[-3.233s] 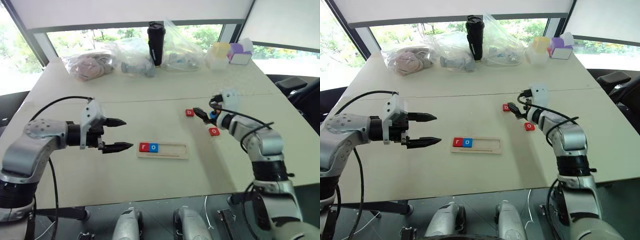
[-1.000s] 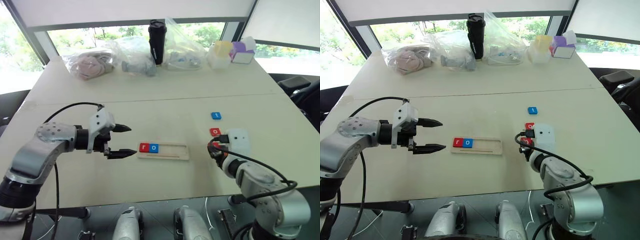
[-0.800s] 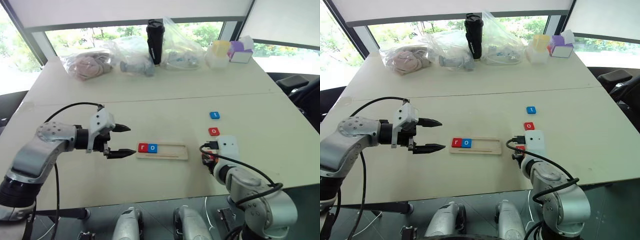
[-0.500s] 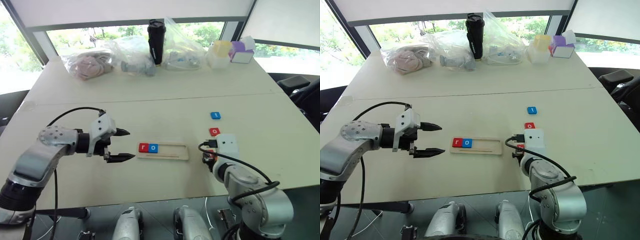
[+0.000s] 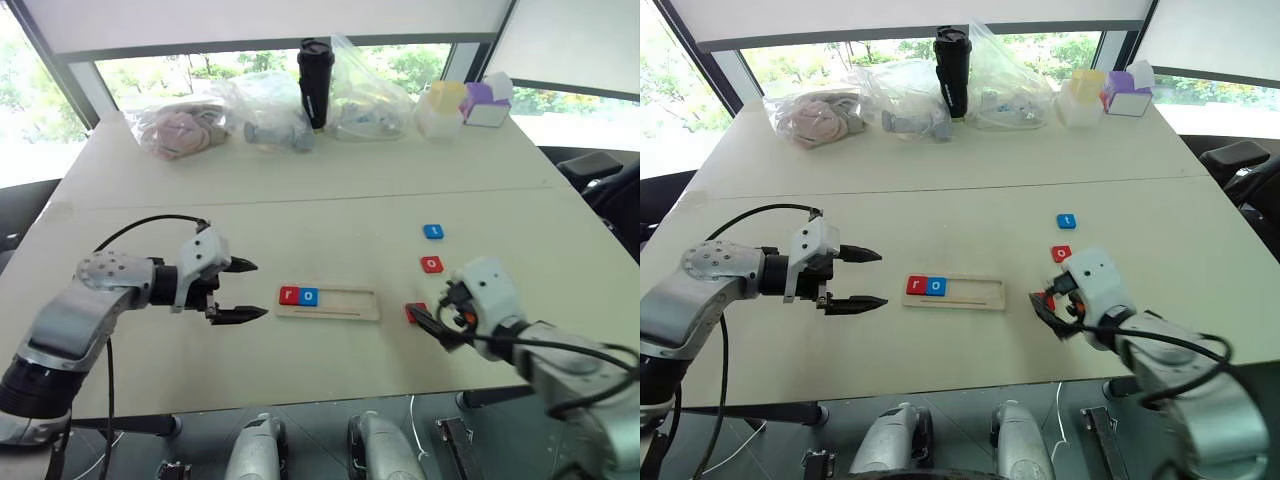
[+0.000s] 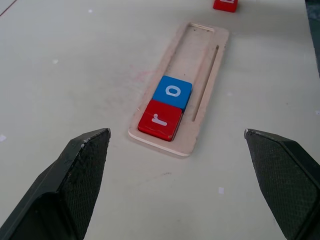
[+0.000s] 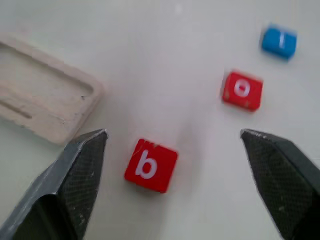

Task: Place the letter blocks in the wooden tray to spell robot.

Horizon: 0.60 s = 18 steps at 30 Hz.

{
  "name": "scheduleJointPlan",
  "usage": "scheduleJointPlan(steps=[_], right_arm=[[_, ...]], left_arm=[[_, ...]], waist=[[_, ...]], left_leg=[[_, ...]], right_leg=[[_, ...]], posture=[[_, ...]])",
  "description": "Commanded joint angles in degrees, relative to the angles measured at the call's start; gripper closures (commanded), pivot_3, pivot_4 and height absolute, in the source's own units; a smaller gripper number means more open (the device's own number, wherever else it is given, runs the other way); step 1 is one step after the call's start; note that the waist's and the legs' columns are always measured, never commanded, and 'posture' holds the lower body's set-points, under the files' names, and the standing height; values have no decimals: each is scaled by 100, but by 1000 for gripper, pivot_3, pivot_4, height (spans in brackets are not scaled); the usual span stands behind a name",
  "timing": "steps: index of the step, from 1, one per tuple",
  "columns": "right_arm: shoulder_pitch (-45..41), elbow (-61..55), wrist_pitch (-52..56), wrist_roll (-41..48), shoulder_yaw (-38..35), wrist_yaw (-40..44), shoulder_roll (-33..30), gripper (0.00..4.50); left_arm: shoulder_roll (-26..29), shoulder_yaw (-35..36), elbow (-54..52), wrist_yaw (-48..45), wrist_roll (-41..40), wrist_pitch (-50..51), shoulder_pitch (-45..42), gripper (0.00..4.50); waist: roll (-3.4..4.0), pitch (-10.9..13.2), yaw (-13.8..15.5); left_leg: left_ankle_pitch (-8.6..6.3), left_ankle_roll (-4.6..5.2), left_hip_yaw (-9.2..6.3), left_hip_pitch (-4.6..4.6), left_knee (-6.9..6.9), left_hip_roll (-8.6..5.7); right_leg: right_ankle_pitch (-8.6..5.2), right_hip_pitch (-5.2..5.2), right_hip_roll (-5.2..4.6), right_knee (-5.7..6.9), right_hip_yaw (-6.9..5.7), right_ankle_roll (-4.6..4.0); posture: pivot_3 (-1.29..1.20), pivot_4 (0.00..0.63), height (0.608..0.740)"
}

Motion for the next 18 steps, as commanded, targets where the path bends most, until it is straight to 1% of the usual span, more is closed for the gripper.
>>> scheduleJointPlan(steps=[1,3,5,7,9,13,16,18], right_arm=[[276,1107,-1716,152,-865,1574,-820,118],[319,2156,-2617,205,-1123,2334,-1182,118],[306,2965,-3576,-46,-755,2813,-1463,118],[216,3549,-4444,-377,-228,3247,-1728,118],[-27,3929,-4952,-657,278,3553,-1963,118],[-860,4420,-4920,-806,1131,4015,-2255,118],[-1271,4696,-4922,-837,1344,4097,-2258,118],[-1597,4945,-5107,-857,1450,4170,-2196,118]], left_arm=[[65,6,83,-163,63,-162,-185,0],[97,-17,203,-318,67,-206,-301,0],[157,-78,292,-508,115,-285,-380,0],[211,-136,384,-672,196,-390,-446,0],[257,-170,453,-795,249,-464,-517,0],[296,-174,483,-883,288,-499,-608,0],[281,-138,426,-841,281,-475,-563,0],[257,-30,288,-708,219,-383,-395,0]], waist=[[-9,2,0],[-22,10,-4],[-26,11,-8],[-25,11,-8],[-24,13,-16],[-22,18,-18],[-23,19,7],[-22,19,8]], left_leg=[[0,0,-1,2,-1,1],[0,0,0,6,4,-1],[0,0,4,12,11,0],[0,0,5,20,7,0],[0,0,5,22,2,1],[1,1,8,18,5,1],[1,0,10,18,9,1],[1,0,13,12,14,1]], right_leg=[[0,3,3,-1,-2,0],[1,9,2,-2,-3,-1],[2,18,1,-4,-3,-3],[2,22,1,-4,-2,-3],[1,20,3,-2,-2,-2],[1,8,1,11,3,-1],[1,8,1,15,3,0],[0,8,1,17,1,2]], posture=[[0,150,740],[0,150,740],[0,150,740],[0,150,740],[0,150,740],[0,150,740],[0,150,740],[0,150,740]])
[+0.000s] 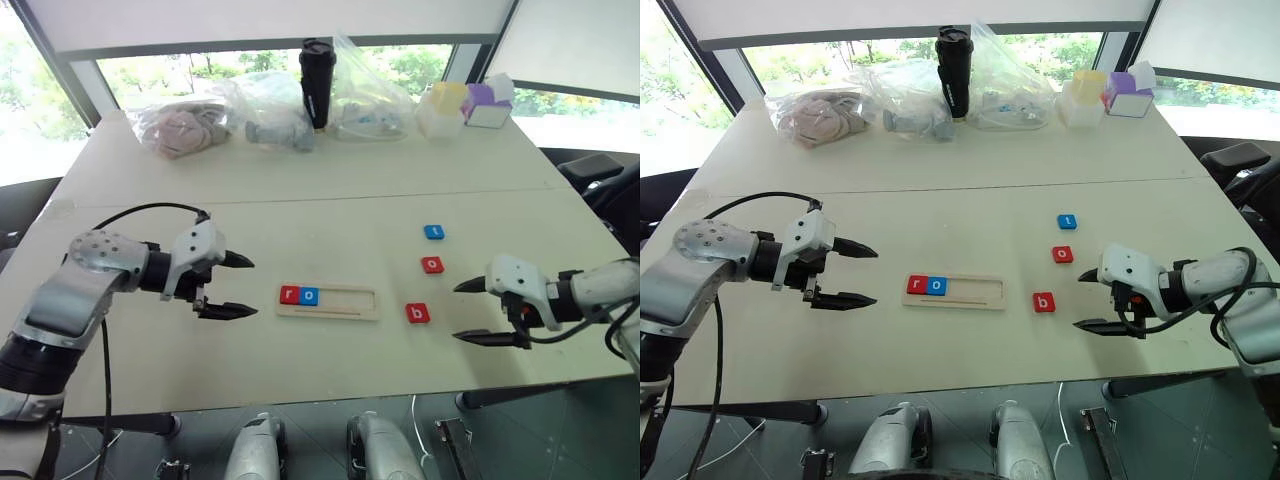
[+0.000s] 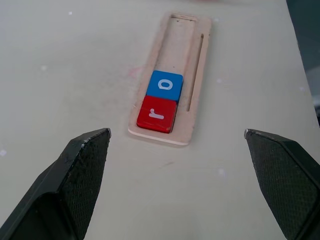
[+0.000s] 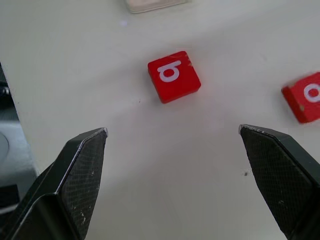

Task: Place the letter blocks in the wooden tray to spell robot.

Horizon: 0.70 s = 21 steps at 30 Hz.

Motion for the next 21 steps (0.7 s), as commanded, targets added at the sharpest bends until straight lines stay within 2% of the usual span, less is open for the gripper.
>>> scheduleJointPlan(steps=[1,4,9,21], right_arm=[[-472,371,-452,-41,139,232,33,118],[-746,747,-1033,-252,506,521,103,118],[-1132,1087,-1333,-424,876,695,323,118],[-1615,2048,-1911,-772,1315,755,864,118]], left_arm=[[5,247,-381,206,-118,101,215,0],[1,302,-665,319,-220,218,420,0],[12,316,-803,429,-276,318,486,0],[48,509,-1221,701,-428,568,840,0]], waist=[[1,0,-3],[0,0,-6],[2,1,-9],[3,1,-10]], left_leg=[[0,0,0,0,2,0],[0,0,0,-2,6,0],[0,-1,1,-1,15,-1],[0,-1,1,-1,37,1]], right_leg=[[0,0,-2,1,1,0],[0,0,-2,1,1,1],[0,2,-2,13,-1,1],[1,11,0,19,-1,1]], posture=[[0,150,740],[0,150,740],[0,150,740],[0,150,740]])
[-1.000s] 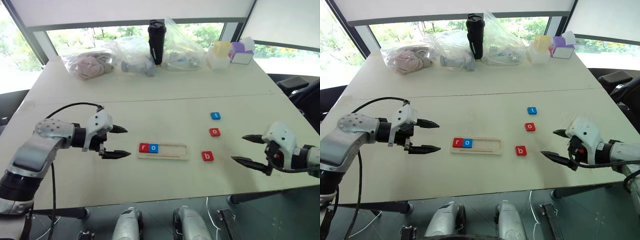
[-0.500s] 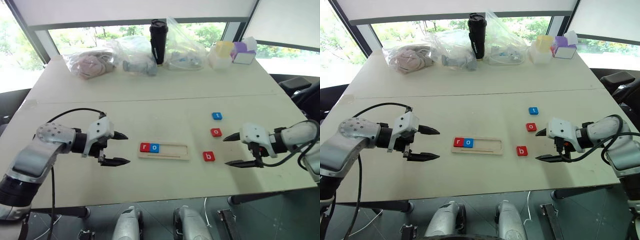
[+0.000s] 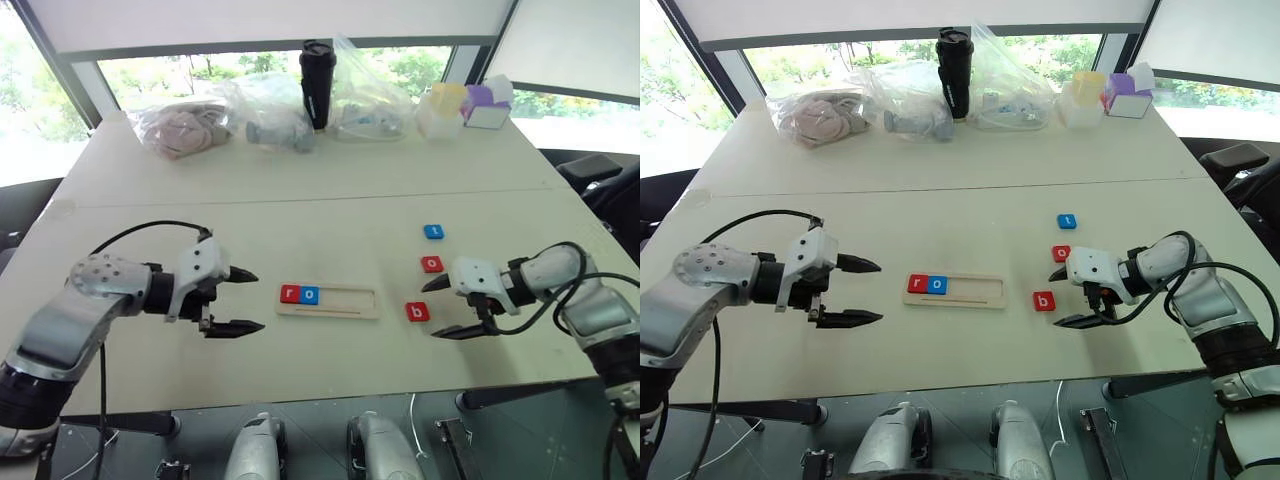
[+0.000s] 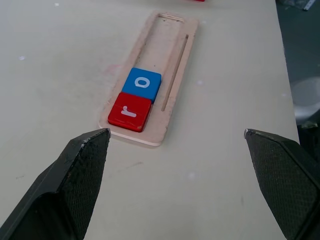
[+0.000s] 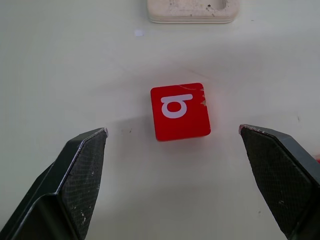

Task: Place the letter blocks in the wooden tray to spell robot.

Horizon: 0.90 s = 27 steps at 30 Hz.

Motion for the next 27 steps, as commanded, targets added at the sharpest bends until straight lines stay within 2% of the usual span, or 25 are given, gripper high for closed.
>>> scheduleJointPlan(steps=[1,7,8,11,14,15,23,27], right_arm=[[-144,198,-137,-54,-35,17,67,118],[-222,512,-267,-121,-5,6,187,118],[-217,515,-265,-118,-7,14,198,341],[-150,457,-284,-110,-5,9,217,1335],[-86,358,-267,-96,-24,-51,242,2920],[-66,323,-259,-92,-31,-68,245,3316],[16,-317,166,148,-310,-291,154,3344],[-282,-1191,1057,579,-575,-443,183,3344]], left_arm=[[54,198,-213,87,-102,30,31,0],[56,214,-242,153,-105,52,59,0],[56,212,-242,160,-103,51,56,0],[48,195,-206,174,-90,28,26,0],[46,170,-172,175,-73,1,10,0],[44,163,-166,175,-68,-3,6,0],[12,135,-143,194,-58,-15,-10,0],[1,167,-133,194,-99,5,-1,0]], waist=[[0,0,1],[0,0,-5],[0,0,-5],[1,0,-6],[1,0,-3],[1,0,-4],[2,0,-4],[2,0,-11]], left_leg=[[0,0,0,0,2,0],[0,0,-2,0,11,1],[0,0,-2,0,13,1],[0,0,-2,1,15,1],[0,0,-2,1,17,2],[0,0,-2,2,17,2],[0,0,-2,3,17,2],[0,0,-2,3,18,3]], right_leg=[[0,0,0,0,0,0],[1,4,0,4,0,-1],[1,5,0,6,0,0],[1,6,0,6,0,-1],[1,8,0,7,0,-1],[2,8,0,7,0,-1],[2,9,0,7,-1,-1],[2,9,0,8,-1,-2]], posture=[[0,150,740],[0,150,740],[0,150,740],[0,150,740],[0,150,740],[0,150,740],[0,150,740],[0,150,740]])
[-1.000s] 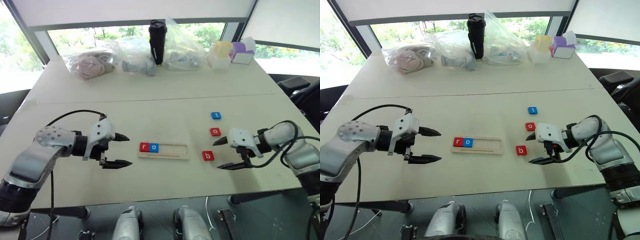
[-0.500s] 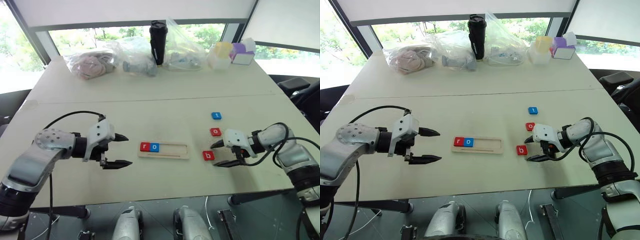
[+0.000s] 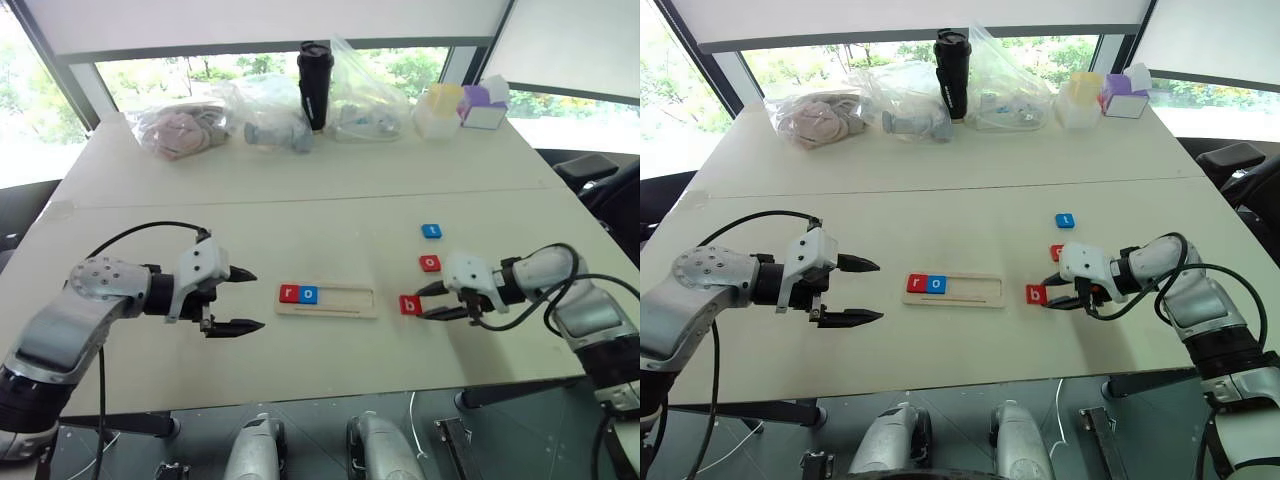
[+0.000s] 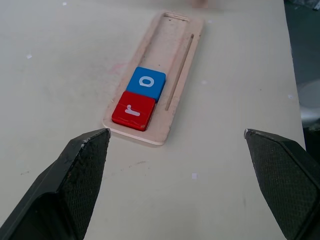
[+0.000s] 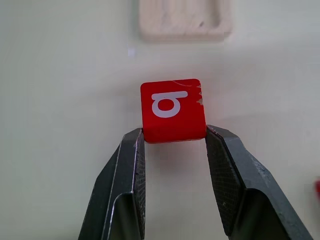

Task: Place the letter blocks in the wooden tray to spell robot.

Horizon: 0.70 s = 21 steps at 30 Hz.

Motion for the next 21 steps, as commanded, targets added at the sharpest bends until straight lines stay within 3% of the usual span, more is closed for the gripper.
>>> scheduleJointPlan(steps=[1,12,21], right_arm=[[-409,-891,756,426,-347,-183,-8,3344],[-1510,-742,1791,-54,630,-971,1276,3344],[-1560,-707,1843,-184,1135,-860,1568,3344]], left_arm=[[-4,149,-54,1,-108,-26,-69,0],[-119,102,-122,111,-85,32,-412,0],[-148,298,-432,386,-163,173,38,0]], waist=[[1,0,-7],[1,0,-7],[1,0,0]], left_leg=[[0,0,0,0,0,1],[0,0,2,-10,5,0],[0,1,1,-12,7,1]], right_leg=[[0,-1,0,1,0,0],[4,-7,-1,2,-2,-2],[8,-7,0,2,-3,7]], posture=[[0,150,740],[0,150,740],[0,150,740]])
